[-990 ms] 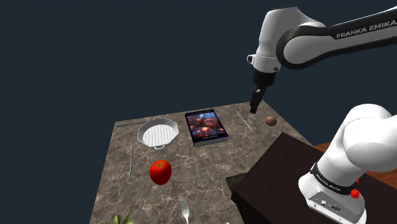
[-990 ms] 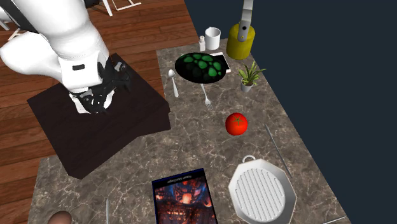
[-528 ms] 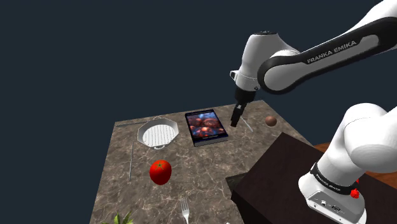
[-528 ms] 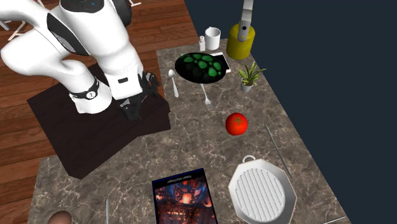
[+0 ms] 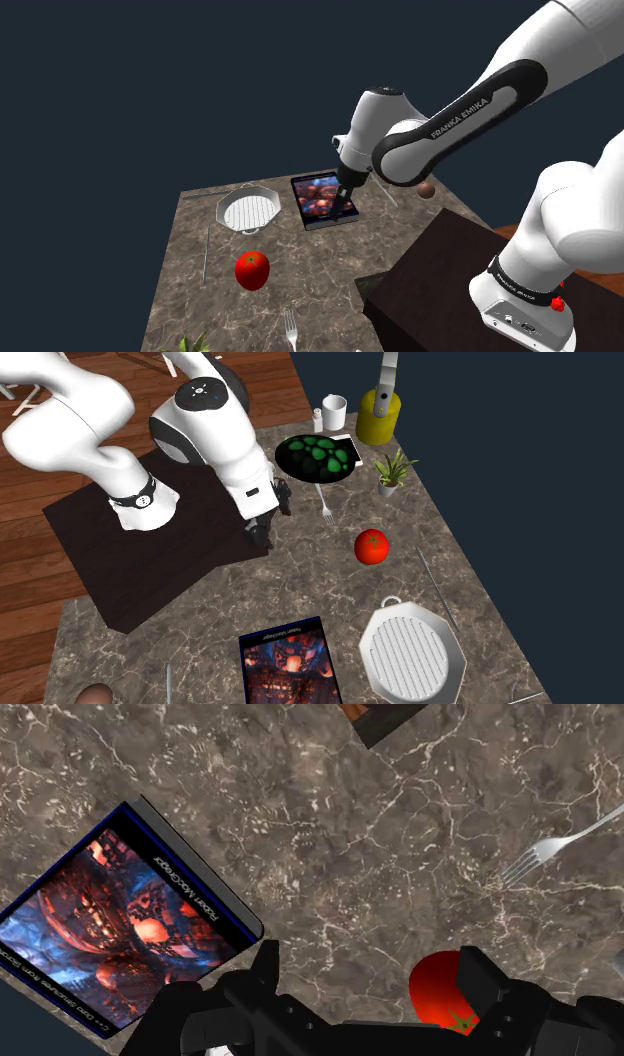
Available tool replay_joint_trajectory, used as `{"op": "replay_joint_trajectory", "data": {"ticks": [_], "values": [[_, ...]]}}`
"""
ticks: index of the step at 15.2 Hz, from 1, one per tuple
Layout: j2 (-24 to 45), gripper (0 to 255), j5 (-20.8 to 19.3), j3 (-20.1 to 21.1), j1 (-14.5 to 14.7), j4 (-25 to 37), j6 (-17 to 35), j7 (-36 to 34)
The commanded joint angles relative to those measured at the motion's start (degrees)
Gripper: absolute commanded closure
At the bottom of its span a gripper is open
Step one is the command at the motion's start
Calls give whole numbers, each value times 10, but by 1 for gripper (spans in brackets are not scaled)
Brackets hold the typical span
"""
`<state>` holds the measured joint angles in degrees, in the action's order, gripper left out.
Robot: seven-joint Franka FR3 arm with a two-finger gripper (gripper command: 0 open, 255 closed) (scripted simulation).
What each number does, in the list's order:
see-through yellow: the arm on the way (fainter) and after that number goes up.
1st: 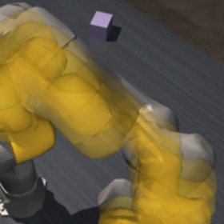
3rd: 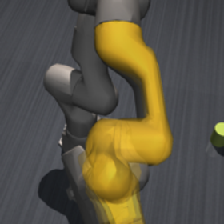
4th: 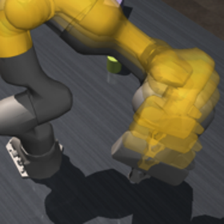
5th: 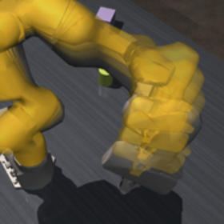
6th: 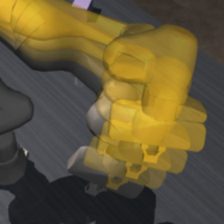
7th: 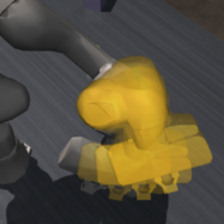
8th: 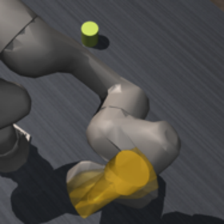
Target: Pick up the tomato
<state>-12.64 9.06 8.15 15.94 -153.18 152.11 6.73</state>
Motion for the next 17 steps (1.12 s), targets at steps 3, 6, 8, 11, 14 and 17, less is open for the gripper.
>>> {"op": "replay_joint_trajectory", "data": {"ticks": [3, 6, 8, 11, 14, 17], "values": [[88, 0, 8, 15, 16, 32, 89, 2], [154, 0, 1, 25, 28, 65, 146, -5], [197, 0, -12, 28, 37, 90, 180, -16], [260, 0, -36, 21, 61, 133, 224, -34], [320, 0, -54, 6, 93, 181, 259, -48], [377, 0, -64, -8, 124, 235, 287, -55]]}}
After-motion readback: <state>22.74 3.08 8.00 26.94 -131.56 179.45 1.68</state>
